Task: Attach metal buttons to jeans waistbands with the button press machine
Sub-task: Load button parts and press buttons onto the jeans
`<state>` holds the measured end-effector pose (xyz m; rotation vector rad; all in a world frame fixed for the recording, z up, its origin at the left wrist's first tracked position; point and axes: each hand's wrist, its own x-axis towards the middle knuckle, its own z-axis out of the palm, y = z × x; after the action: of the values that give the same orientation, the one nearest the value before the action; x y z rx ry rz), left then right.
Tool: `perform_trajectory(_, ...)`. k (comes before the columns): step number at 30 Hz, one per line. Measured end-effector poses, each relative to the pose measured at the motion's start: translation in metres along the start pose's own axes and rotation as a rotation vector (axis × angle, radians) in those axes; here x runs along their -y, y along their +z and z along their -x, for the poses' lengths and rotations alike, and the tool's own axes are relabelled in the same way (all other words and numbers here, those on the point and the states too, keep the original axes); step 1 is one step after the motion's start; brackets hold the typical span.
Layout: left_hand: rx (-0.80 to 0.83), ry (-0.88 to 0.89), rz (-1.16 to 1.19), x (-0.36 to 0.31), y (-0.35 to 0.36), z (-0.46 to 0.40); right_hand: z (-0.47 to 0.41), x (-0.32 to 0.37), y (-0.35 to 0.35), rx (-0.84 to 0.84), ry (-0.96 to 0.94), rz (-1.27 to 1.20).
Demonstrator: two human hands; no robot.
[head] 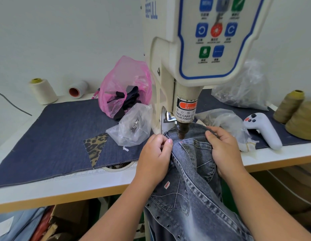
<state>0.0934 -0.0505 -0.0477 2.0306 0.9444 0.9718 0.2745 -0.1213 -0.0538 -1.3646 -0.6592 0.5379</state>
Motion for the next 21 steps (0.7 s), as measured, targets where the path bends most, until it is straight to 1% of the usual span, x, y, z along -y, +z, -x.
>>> perform_trajectory(21, 0.0, 0.01, -0.014, 0.0006, 0.0006, -0.0004, 0.0005, 0.0016, 0.0005, -0.01, 0.023, 0.035)
